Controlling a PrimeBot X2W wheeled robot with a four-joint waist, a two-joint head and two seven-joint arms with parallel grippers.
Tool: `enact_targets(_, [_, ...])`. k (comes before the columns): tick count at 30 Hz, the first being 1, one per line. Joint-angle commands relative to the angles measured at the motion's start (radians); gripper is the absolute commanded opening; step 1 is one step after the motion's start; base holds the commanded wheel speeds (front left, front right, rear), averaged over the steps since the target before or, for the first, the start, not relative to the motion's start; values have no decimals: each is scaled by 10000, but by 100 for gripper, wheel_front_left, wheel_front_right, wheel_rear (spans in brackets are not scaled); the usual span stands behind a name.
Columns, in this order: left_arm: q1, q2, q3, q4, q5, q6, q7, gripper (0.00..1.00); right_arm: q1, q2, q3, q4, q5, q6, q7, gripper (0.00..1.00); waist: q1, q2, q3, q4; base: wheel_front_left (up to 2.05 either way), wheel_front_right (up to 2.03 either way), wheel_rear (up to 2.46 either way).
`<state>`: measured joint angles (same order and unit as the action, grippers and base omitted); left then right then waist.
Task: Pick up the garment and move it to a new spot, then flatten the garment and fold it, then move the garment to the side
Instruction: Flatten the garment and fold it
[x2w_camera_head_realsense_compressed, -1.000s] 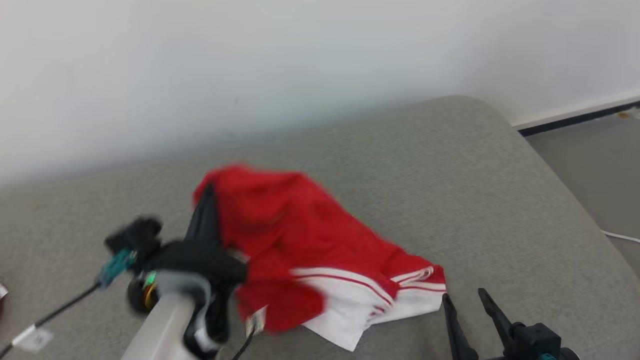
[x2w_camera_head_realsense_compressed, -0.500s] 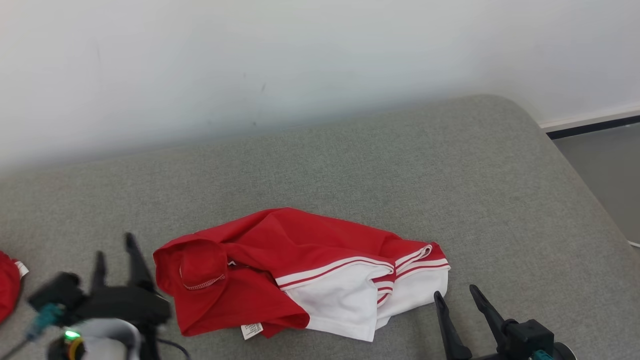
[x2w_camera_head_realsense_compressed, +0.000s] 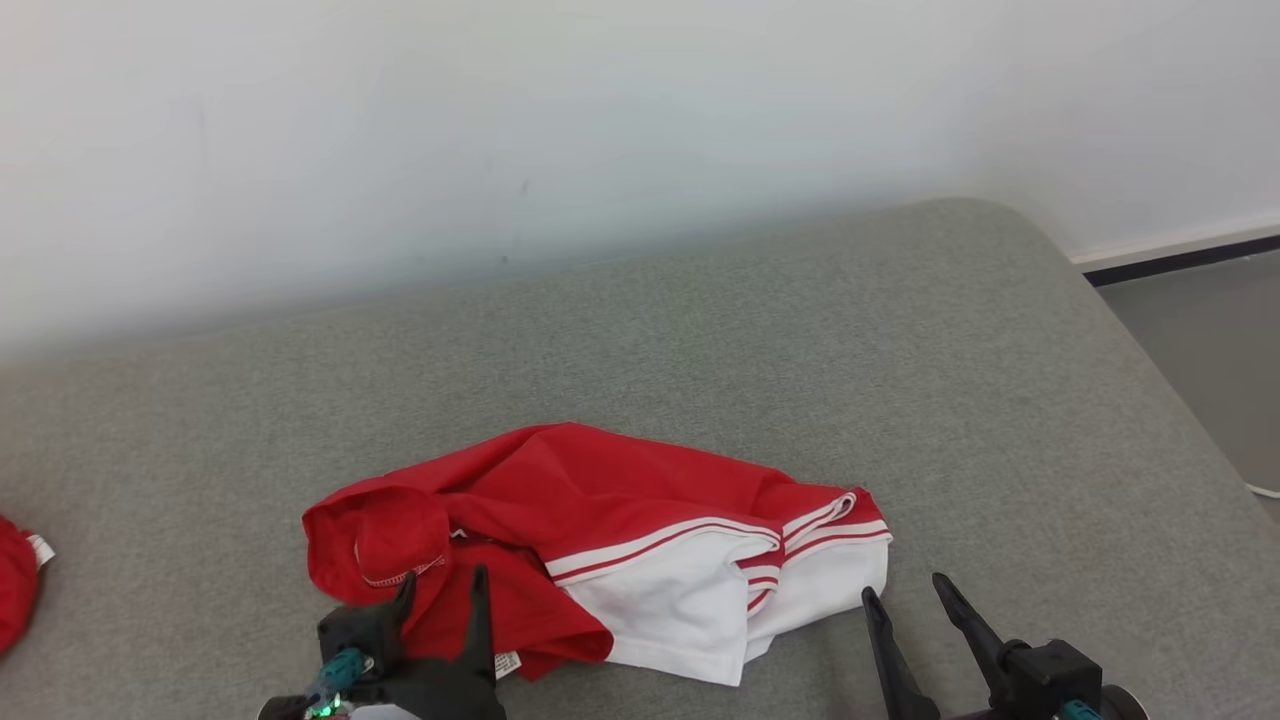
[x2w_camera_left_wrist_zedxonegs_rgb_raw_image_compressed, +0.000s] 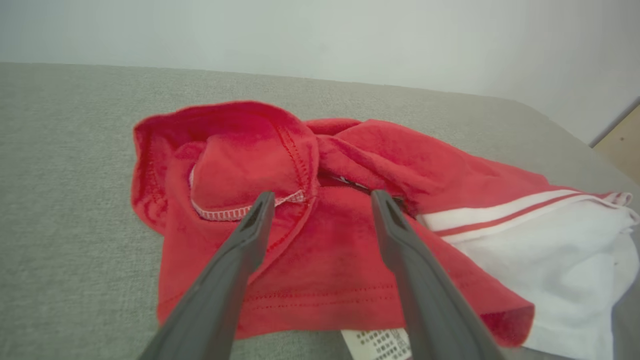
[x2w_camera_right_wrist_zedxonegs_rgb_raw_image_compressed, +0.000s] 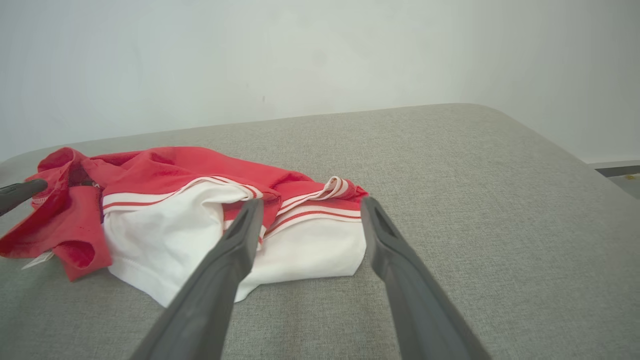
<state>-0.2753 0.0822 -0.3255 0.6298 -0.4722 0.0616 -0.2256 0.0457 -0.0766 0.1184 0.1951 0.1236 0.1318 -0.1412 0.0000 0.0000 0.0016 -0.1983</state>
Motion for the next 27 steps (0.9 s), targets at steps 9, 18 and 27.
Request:
enact_targets(9, [-773, 208, 85, 1128, 283, 679, -10, 0, -42, -79, 29, -47, 60, -22, -42, 100, 0, 0, 218, -528, 0, 0, 0])
enact_targets(18, [-752, 391, 975, 877, -333, 489, -362, 0, 101, -86, -226, -84, 19, -22, -60, 100, 0, 0, 189, -271, 0, 0, 0])
enact_targets(27, [869, 876, 3472, -1914, -1804, 512, -389, 0, 259, -26, -288, -182, -12, -22, -1, 100, 0, 0, 116, 248, 0, 0, 0])
